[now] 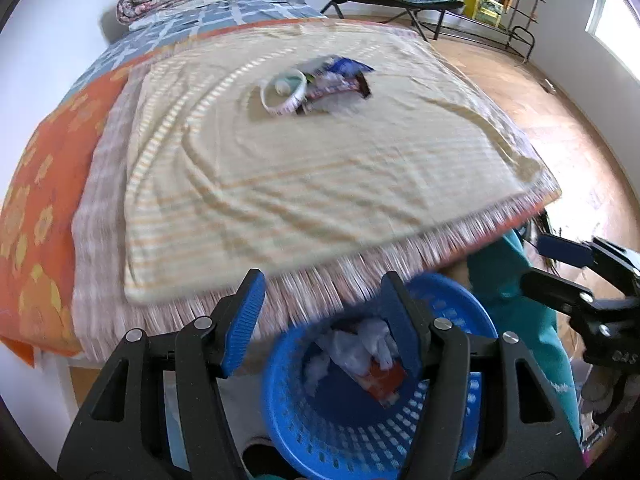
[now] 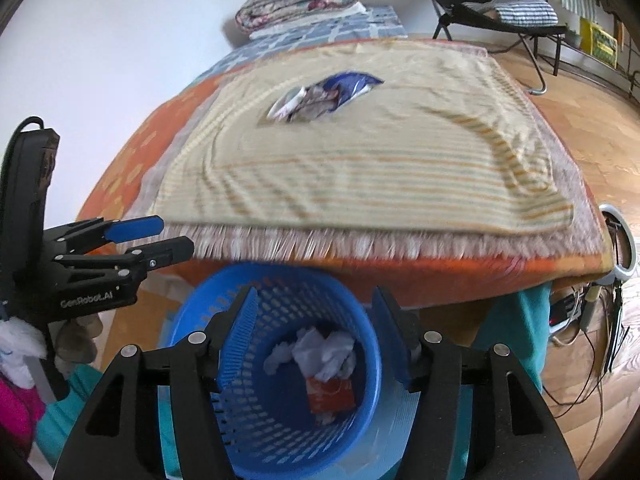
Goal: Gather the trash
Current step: 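Move both grippers back to the remaining wrappers on the blanket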
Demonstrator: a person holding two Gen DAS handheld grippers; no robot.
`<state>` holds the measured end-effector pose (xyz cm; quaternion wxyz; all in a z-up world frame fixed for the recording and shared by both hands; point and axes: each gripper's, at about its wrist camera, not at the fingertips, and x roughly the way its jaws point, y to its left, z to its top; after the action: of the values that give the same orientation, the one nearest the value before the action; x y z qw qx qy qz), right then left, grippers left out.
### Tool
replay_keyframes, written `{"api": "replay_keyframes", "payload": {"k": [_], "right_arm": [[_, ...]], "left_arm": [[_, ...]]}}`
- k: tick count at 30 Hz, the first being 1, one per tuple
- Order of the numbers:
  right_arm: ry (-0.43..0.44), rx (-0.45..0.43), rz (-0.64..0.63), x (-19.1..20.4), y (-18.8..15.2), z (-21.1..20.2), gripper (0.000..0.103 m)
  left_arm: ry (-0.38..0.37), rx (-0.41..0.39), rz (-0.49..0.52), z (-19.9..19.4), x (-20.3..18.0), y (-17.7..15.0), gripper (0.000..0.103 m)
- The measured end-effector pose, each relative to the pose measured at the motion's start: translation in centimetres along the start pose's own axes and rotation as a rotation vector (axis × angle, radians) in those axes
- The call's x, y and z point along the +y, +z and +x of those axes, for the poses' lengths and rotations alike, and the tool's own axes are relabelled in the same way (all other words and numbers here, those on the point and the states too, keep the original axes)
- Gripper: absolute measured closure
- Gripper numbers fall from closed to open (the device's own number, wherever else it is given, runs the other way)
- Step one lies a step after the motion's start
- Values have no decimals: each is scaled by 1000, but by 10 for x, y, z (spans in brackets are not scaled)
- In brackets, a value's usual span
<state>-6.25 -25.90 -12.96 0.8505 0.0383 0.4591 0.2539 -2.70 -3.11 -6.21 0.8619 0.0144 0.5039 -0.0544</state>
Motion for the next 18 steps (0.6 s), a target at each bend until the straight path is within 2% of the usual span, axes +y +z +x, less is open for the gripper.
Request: {"api": "replay_keyframes", "payload": {"k": [6, 9, 18], "right_arm": [[-32, -97, 1, -11, 18, -6, 45], [-42, -129, -10, -15, 30, -4, 45], [-21, -123, 46, -34, 73, 15, 45]], "left_arm": [[13, -25, -27, 13, 17, 43, 41], [-7, -29, -58, 24, 24, 61, 41], [-51, -12, -211, 61, 58, 106, 41]]}}
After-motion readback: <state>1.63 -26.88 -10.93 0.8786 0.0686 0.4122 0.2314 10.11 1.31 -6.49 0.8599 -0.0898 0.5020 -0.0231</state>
